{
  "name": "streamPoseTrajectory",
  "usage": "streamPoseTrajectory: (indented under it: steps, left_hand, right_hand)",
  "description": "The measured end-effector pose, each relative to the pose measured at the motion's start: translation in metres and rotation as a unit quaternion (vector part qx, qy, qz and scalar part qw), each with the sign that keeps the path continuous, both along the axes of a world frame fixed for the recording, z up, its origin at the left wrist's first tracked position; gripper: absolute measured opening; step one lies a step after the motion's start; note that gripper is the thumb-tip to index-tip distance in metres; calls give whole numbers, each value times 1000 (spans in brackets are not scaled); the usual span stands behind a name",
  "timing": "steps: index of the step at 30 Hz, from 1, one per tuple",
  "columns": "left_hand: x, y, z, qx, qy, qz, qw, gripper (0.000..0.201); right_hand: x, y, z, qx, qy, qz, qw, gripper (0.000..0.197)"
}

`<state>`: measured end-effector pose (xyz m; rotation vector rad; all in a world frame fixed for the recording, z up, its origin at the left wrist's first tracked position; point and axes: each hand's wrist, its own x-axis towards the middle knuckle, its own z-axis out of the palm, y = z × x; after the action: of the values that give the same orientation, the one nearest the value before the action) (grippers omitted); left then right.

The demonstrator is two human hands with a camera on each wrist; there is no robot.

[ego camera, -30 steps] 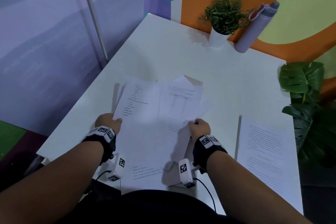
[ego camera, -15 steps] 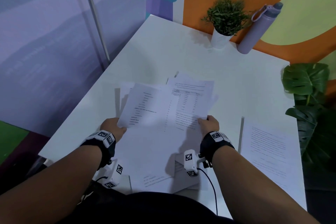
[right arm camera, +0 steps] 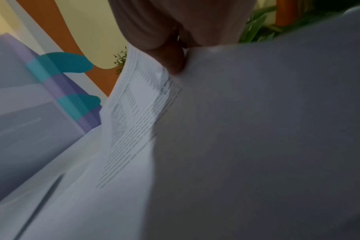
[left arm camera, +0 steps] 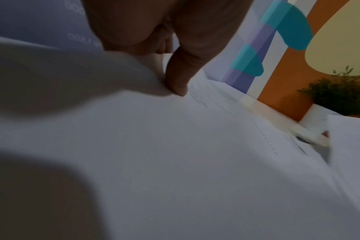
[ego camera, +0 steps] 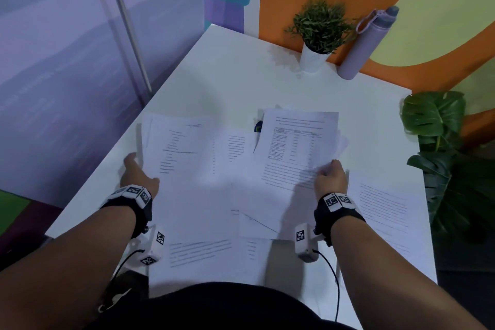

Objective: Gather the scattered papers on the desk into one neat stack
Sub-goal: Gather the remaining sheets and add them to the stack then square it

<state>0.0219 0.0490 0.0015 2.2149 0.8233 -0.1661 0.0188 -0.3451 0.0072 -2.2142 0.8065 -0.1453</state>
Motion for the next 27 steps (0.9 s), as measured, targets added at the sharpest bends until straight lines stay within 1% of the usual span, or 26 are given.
streamPoseTrajectory:
  steps: [1,2,3,4,5,6,8,9,11,13,15,17,18,20,22,23,25,27]
  left_hand:
    - [2,4,1,-4,10,19,1000,90]
    - [4,8,2,4,23,27,999,91]
    - [5,10,4,22,37,15,999,80]
    - [6,11,6,49,47,-16,998,58]
    - [6,10,10,69,54,-54,995,37]
    - [6,8,11,76,60,-87,992,29]
    - [3,1,13,58,88,-129,986,33]
    - [2,-3,13,41,103,-139,984,37]
    - [-1,-14,13,10,136,-154,979,41]
    - [-4,-25,14,-19,151,-172,973,45]
    - [-6,-33,12,-64,146,-193,968,48]
    - [-10,-39,10,-101,136,-224,960,53]
    - [-12,-43,8,-97,131,-244,956,55]
    - [-16,-51,6,-44,118,-282,951,52]
    - [-15,-53,10,15,74,-283,956,46]
    - [-13,-51,16,38,39,-267,962,46]
    - [-5,-43,35,93,-45,-224,969,50]
    - [5,-37,57,148,-118,-187,964,51]
  right_hand:
    - [-5,-5,2,6,9,13,1000,27]
    - [-9,-11,3,18,24,24,999,47]
    - [-13,-16,4,29,37,34,998,65]
    - [-18,-21,3,29,47,44,998,76]
    - [-22,-25,4,23,48,49,997,81]
    - [-26,-29,4,19,48,44,998,82]
    - [-32,-29,5,29,46,23,998,83]
    - [-34,-27,5,60,44,3,997,84]
    - [-33,-22,0,114,58,-24,992,78]
    - [-32,-16,-6,94,107,-2,990,61]
    - [-33,-10,-15,61,141,30,988,46]
    - [-38,-2,-21,74,155,46,984,40]
    - [-40,1,-22,86,159,55,982,38]
    - [-43,9,-23,102,164,74,978,32]
    - [-45,13,-23,95,167,85,978,20]
    - [-45,14,-21,87,169,84,978,17]
    - [-46,11,-18,70,168,79,980,18]
    - [-48,4,-15,52,168,71,982,20]
